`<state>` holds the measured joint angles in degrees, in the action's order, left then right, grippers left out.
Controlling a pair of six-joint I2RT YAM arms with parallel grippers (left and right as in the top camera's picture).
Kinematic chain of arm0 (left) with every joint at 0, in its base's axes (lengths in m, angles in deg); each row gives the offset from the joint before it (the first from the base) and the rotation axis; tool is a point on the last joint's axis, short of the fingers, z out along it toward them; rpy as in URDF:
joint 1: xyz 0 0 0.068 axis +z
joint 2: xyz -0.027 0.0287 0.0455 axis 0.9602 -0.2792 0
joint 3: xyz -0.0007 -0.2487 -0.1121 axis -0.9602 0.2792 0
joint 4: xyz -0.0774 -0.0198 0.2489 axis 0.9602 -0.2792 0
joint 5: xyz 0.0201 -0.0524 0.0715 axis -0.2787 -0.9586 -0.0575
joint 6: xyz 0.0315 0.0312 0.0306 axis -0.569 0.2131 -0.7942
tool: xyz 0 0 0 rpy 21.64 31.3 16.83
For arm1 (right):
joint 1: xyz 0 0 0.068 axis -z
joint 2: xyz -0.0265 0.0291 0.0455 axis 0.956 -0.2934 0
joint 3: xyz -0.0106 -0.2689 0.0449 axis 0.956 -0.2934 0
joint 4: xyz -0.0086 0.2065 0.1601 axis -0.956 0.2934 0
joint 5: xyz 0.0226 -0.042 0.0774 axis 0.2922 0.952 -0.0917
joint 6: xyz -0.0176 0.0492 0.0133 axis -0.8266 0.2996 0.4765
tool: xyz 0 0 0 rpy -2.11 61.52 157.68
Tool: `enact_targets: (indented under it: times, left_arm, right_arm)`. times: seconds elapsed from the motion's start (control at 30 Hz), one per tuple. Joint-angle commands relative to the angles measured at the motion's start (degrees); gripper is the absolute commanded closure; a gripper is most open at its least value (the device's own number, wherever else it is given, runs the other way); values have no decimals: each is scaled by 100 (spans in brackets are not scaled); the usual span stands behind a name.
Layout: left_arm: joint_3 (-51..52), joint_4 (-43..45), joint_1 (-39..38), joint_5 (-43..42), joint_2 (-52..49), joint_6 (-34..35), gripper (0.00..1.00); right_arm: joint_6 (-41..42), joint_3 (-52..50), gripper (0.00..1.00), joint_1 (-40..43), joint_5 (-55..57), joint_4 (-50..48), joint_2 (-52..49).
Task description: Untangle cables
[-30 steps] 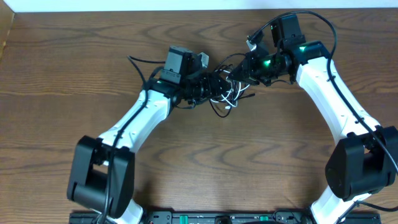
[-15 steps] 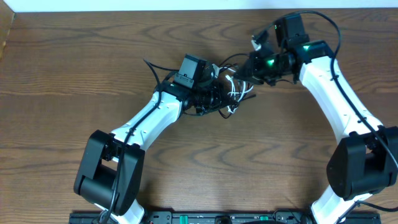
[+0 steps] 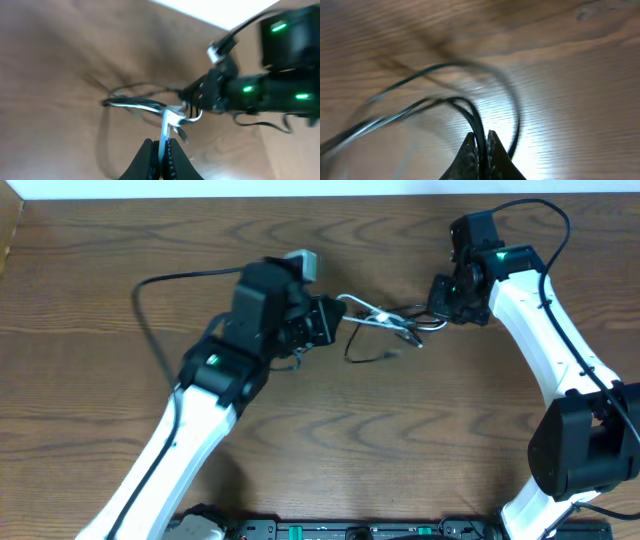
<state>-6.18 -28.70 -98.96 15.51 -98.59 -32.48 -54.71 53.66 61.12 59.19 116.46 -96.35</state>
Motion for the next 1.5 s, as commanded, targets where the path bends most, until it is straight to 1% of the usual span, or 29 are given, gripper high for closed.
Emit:
enact_targets:
  times: [0.0,0.1,0.17,0.23,0.3,0.33,0.37,0.5,0.53,0.6,0.67,0.7,0.73,0.8,0.9,1.03,1.13,1.33,1.43,1.47]
  left_arm:
    - [-68,-33,181,841,551,-411,93]
    - [-68,-55,413,1051,988,-476,93]
    - [-68,-90,599,1051,1217,-566,93]
    - [-68,-186,782,1051,1384,-647,93]
    - [-68,-330,920,1049,1467,-647,93]
    - [-68,-400,960,1049,1475,-647,93]
    - [-66,-538,966,1047,1447,-647,93]
    - [-66,-745,907,813,1207,-667,93]
    - [-66,-761,907,721,1130,-667,92]
    - [-66,-756,907,479,907,-667,91]
    - [-66,-754,907,284,678,-667,84]
    - [-66,-758,907,245,575,-664,83]
    - [-66,-761,903,155,457,-667,79]
    - [-66,-754,901,-28,214,-664,75]
    - [-66,-756,892,-254,-166,-662,73]
    - [-66,-737,863,-326,-632,-664,73]
    - [-66,-697,863,-330,-870,-664,73]
    - [-66,-669,863,-326,-1054,-778,67]
    - [-66,-669,863,-328,-1078,-793,60]
    - [-66,-671,863,-326,-1078,-796,57]
  right_arm:
    - [52,-151,99,55,859,-31,-28]
    - [50,-232,98,70,966,-81,-28]
    - [48,-284,96,92,955,-101,-28]
    - [-118,-315,84,90,935,-122,-28]
    - [-363,-315,78,90,769,-160,-28]
    - [-601,-315,76,90,520,-214,-28]
    - [-1252,-313,70,90,-391,-356,-28]
    - [-1982,-221,69,90,-1904,-531,-26]
    - [-2020,-153,69,90,-2087,-531,-26]
    - [-1744,24,67,107,-1917,-437,-24]
    - [-1309,192,64,179,-1502,-254,-24]
    - [-1200,236,61,216,-1342,-190,-26]
    - [-1102,264,59,262,-1176,-111,-24]
    - [-898,267,56,361,-844,87,-26]
    - [-885,225,56,472,-538,313,-72]
    - [-1851,-44,56,431,-544,-61,-162]
    - [-2267,-118,57,382,-466,-179,-369]
    - [-2474,-118,66,389,-214,-396,-986]
    - [-2555,-118,75,389,-197,-428,-1250]
    - [-2573,-118,76,382,-203,-452,-1322]
